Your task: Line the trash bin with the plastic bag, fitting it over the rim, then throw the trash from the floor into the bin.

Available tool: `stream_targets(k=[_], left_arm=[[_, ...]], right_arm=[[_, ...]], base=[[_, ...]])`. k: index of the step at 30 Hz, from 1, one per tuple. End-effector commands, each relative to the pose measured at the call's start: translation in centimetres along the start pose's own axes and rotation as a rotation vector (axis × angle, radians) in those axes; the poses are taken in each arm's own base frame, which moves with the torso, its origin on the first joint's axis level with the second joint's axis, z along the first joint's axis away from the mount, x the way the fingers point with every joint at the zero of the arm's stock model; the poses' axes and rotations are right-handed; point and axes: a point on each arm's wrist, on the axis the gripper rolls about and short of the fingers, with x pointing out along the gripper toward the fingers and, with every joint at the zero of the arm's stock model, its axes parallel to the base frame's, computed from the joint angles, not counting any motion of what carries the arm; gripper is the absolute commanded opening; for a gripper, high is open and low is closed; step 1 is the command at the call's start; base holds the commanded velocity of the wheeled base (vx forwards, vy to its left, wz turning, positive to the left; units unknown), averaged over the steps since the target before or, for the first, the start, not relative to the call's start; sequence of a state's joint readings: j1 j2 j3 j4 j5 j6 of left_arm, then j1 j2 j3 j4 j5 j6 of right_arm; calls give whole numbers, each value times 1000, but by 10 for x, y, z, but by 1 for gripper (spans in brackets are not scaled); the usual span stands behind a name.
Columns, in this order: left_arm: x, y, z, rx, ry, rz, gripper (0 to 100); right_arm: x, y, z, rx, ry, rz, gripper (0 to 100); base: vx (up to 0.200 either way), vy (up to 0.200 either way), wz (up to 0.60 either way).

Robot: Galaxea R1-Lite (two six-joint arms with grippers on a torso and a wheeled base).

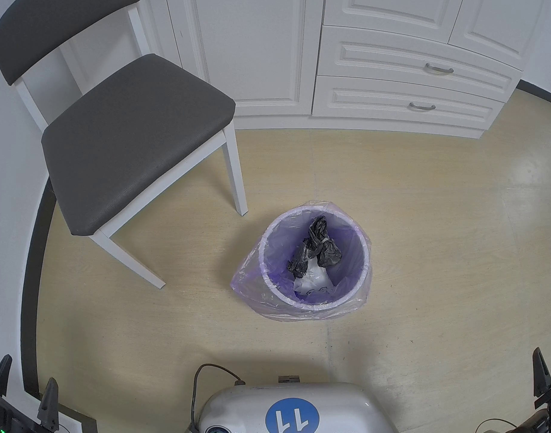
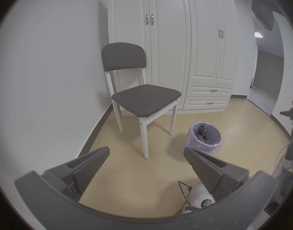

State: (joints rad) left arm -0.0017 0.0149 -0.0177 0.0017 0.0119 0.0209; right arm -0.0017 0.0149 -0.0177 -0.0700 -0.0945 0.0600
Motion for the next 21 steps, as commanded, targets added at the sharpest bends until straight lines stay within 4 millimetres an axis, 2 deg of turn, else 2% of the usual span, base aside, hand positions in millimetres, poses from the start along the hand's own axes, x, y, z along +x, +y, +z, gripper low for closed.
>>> stream_targets(k=[1, 14, 21], left_arm=[[0, 0, -5, 1, 4, 0, 100], [0, 0, -5, 2, 3, 2, 100], [0, 0, -5, 7, 3, 2, 100]], right_arm=[[0, 0, -7, 12, 18, 3, 100], [0, 0, -7, -15, 22, 8, 100], [-1, 1, -12, -96, 82, 87, 100]], base=[[0, 0, 0], [0, 0, 0], [0, 0, 0]])
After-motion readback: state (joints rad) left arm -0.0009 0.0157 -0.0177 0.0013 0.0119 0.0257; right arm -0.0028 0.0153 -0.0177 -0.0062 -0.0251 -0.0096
